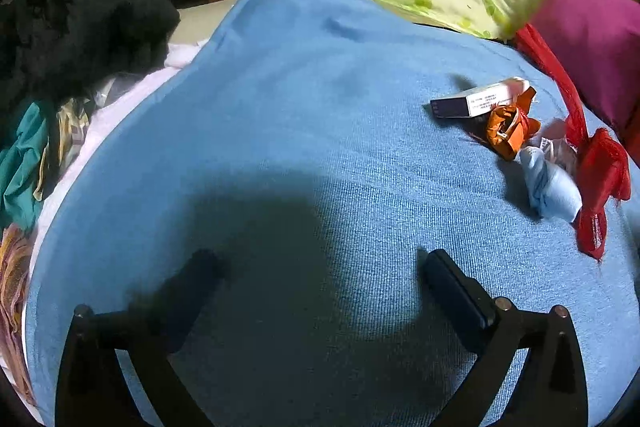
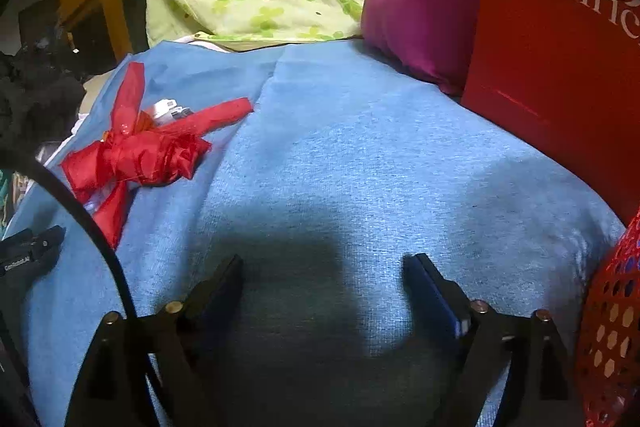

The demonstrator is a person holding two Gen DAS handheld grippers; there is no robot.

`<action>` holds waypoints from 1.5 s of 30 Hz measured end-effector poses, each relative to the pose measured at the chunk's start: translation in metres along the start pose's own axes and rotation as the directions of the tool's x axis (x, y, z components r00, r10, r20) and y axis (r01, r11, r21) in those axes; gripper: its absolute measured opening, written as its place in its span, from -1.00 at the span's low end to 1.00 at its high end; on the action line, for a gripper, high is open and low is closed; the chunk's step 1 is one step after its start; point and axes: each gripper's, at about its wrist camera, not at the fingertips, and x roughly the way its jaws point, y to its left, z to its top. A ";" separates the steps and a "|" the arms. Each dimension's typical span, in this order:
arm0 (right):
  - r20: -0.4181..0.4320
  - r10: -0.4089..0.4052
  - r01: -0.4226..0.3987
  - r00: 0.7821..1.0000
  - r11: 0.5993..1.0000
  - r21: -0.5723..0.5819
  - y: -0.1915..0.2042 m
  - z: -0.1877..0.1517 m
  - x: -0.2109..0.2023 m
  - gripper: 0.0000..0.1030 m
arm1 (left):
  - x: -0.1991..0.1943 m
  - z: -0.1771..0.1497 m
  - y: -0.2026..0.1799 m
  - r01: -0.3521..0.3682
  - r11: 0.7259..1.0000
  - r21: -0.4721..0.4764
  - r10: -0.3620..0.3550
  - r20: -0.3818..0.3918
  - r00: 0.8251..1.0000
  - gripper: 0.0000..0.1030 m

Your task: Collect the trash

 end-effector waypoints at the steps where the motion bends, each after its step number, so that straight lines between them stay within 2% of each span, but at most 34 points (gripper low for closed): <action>1: -0.002 -0.004 0.004 1.000 1.000 -0.005 0.001 0.000 0.000 0.75 | -0.001 -0.001 0.000 0.000 1.000 0.000 0.000 0.000 1.000 1.00; 16: -0.007 0.011 -0.011 1.000 1.000 -0.009 0.006 -0.001 0.006 0.86 | -0.001 -0.001 -0.001 0.000 1.000 0.000 0.000 0.000 1.000 1.00; 45: -0.009 0.012 -0.012 1.000 1.000 -0.011 0.008 0.000 0.006 0.90 | -0.001 -0.001 -0.001 -0.001 1.000 -0.001 0.001 0.000 1.000 1.00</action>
